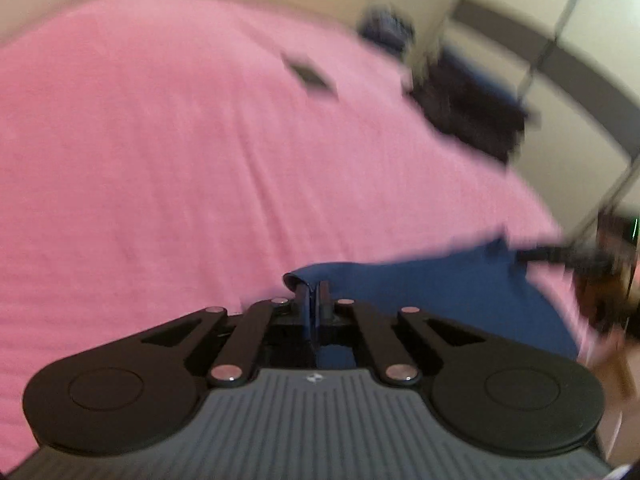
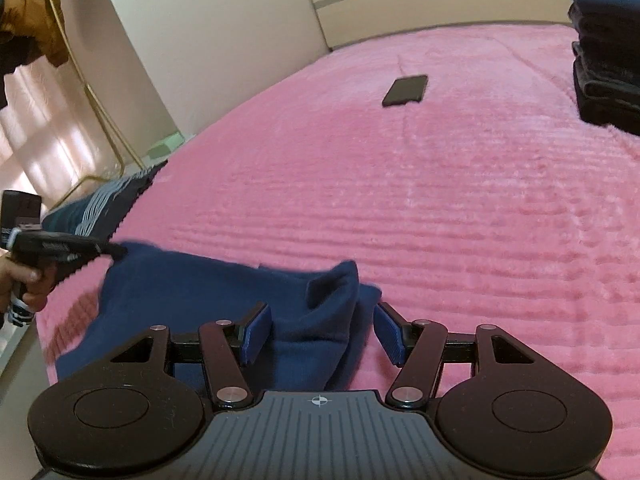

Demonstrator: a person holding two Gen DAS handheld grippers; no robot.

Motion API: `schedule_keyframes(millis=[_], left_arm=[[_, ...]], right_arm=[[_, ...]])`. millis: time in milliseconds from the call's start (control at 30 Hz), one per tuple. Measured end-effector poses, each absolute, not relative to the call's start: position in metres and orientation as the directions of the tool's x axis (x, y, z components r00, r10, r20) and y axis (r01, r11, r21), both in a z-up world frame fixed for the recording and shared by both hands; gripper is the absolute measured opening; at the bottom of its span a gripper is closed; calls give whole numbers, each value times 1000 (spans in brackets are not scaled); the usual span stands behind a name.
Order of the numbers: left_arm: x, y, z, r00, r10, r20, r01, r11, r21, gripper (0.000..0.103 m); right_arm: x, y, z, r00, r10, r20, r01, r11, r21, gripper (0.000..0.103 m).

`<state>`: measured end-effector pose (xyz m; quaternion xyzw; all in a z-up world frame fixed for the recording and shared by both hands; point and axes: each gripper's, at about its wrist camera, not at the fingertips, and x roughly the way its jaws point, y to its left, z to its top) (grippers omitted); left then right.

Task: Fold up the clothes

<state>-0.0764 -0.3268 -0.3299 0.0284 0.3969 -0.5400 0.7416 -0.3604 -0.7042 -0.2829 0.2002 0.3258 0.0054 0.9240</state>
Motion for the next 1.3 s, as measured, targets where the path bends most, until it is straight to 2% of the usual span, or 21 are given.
schedule_keyframes(millis=[33, 167, 300, 333, 367, 400, 433, 467, 567, 600, 767, 967, 1000, 1033, 1067, 1200, 1300], left_arm=[[-73, -326, -332, 104, -778, -619, 814, 425, -397, 0], [-76, -341, -358, 78, -688, -721, 834, 441, -330, 0], [-80, -343, -372, 91, -677, -731, 835, 452, -315, 1], [-80, -343, -373, 91, -678, -729, 830, 456, -320, 1], [-79, -342, -372, 93, -679, -729, 830, 457, -319, 1], [-79, -342, -371, 97, -681, -726, 830, 458, -318, 1], [-79, -340, -369, 104, -685, -721, 830, 459, -317, 1], [-79, -338, -365, 115, -696, -708, 830, 459, -316, 1], [-81, -330, -344, 169, -755, -634, 833, 453, -317, 1], [-81, -329, -341, 179, -759, -626, 836, 453, -310, 1], [-73, -347, -371, 157, -682, -714, 831, 482, -278, 1], [-78, -345, -372, 182, -653, -735, 832, 501, -238, 3], [-78, -343, -370, 190, -647, -738, 829, 508, -232, 6], [-77, -339, -367, 203, -637, -744, 822, 523, -224, 11], [-76, -336, -364, 216, -627, -749, 815, 538, -215, 11], [-91, -313, -339, 287, -610, -739, 816, 560, -145, 12], [-133, -306, -324, 275, -643, -715, 863, 493, -111, 12]], right_arm=[[-359, -705, -283, 788, 144, -599, 119, 918, 378, 60], [-351, -707, -288, 779, 143, -611, 139, 910, 391, 60], [-351, -712, -291, 796, 120, -593, 189, 882, 432, 60], [-351, -713, -291, 798, 119, -591, 195, 877, 438, 49], [-350, -713, -291, 797, 117, -593, 198, 877, 438, 28], [-350, -714, -290, 797, 114, -593, 199, 878, 435, 22], [-349, -714, -290, 797, 111, -594, 200, 879, 432, 10], [-349, -714, -287, 802, 107, -587, 196, 882, 429, 3], [-356, -712, -267, 857, 95, -507, 150, 895, 421, 3], [-355, -713, -266, 859, 84, -505, 153, 899, 411, 3], [-332, -720, -300, 780, 81, -620, 213, 898, 385, 4], [-334, -722, -301, 773, 80, -630, 226, 892, 391, 6], [-334, -722, -299, 770, 78, -634, 233, 890, 392, 11], [-335, -722, -296, 765, 61, -641, 253, 887, 386, 37], [-338, -722, -291, 767, 28, -641, 281, 884, 374, 57], [-365, -711, -263, 800, -13, -599, 292, 881, 371, 59], [-394, -682, -242, 823, -14, -568, 243, 912, 329, 58]])
